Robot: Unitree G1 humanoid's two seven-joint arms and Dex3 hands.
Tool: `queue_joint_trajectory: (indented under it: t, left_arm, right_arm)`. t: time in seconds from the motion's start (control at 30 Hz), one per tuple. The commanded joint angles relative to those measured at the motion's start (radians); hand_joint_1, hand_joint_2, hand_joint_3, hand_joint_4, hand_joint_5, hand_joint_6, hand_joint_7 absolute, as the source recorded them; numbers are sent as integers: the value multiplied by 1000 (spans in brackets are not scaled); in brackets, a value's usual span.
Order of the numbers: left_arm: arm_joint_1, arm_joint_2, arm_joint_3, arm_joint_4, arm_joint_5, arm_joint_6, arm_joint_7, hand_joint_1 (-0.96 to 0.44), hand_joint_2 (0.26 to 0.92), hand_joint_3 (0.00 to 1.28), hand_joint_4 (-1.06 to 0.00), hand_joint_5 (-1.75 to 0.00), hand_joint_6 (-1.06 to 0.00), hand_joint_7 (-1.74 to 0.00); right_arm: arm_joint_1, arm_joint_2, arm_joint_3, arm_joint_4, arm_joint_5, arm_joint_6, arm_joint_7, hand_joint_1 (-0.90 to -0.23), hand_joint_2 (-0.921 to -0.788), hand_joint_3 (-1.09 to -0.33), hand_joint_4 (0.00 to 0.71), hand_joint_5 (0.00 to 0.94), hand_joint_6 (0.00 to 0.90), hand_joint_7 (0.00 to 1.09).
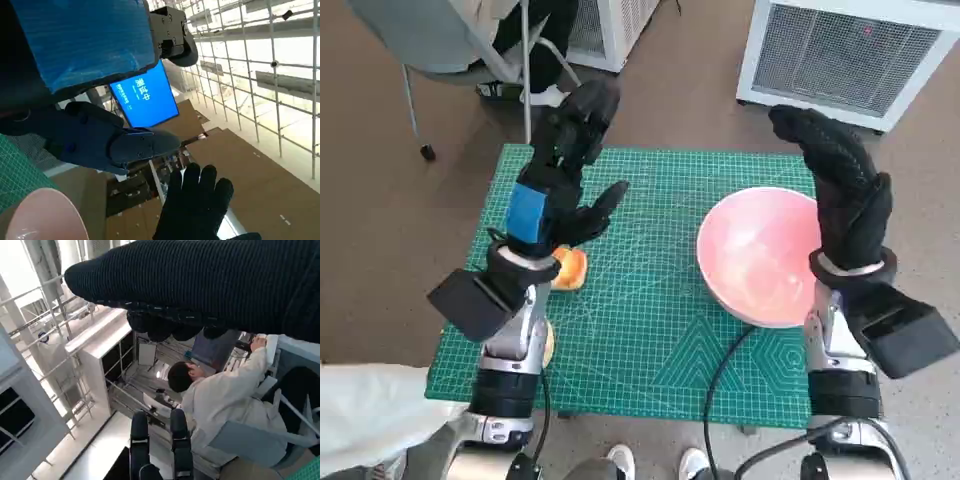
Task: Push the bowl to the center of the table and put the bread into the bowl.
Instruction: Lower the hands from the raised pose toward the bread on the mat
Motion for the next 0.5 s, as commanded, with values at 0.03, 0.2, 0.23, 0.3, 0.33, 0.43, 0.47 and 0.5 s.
queue_joint_trajectory:
  t: [0.03,0.2,0.23,0.3,0.33,0.43,0.47,0.5]
  left_arm:
    - [-6,9,-4,-14,0,2,1,-357,921,417,-215,-10,1,-630]
    - [-4,10,-3,-16,-1,3,1,-357,921,417,-216,-10,1,-631]
    - [-4,10,-3,-16,-2,3,1,-358,921,418,-216,-10,1,-631]
    - [-3,10,-3,-17,-4,4,0,-358,921,418,-215,-10,1,-631]
    - [-2,10,-3,-17,-5,4,0,-358,921,418,-215,-10,1,-630]
    - [1,8,-4,-20,-6,6,1,-360,921,418,-215,-10,1,-630]
    - [2,7,-4,-22,-5,7,2,-361,921,418,-215,-10,1,-629]
    - [4,6,-5,-25,-5,7,3,-361,921,418,-215,-10,1,-629]
  right_arm:
    - [26,4,-1,3,4,5,3,-612,-921,-723,350,1,296,140]
    - [32,2,-2,-2,2,3,1,-612,-921,-723,349,0,297,140]
    - [34,1,-3,-3,1,1,0,-611,-921,-723,349,0,297,140]
    - [38,-2,-6,-4,1,-3,0,-610,-921,-723,349,0,297,140]
    - [40,-4,-7,-3,3,-5,0,-610,-921,-724,349,0,297,140]
    - [44,-17,-19,7,9,-12,4,-609,-921,-729,348,0,293,138]
    - [45,-21,-23,10,11,-14,5,-608,-921,-730,347,0,292,137]
    - [46,-31,-31,19,14,-19,7,-608,-921,-732,346,0,290,137]
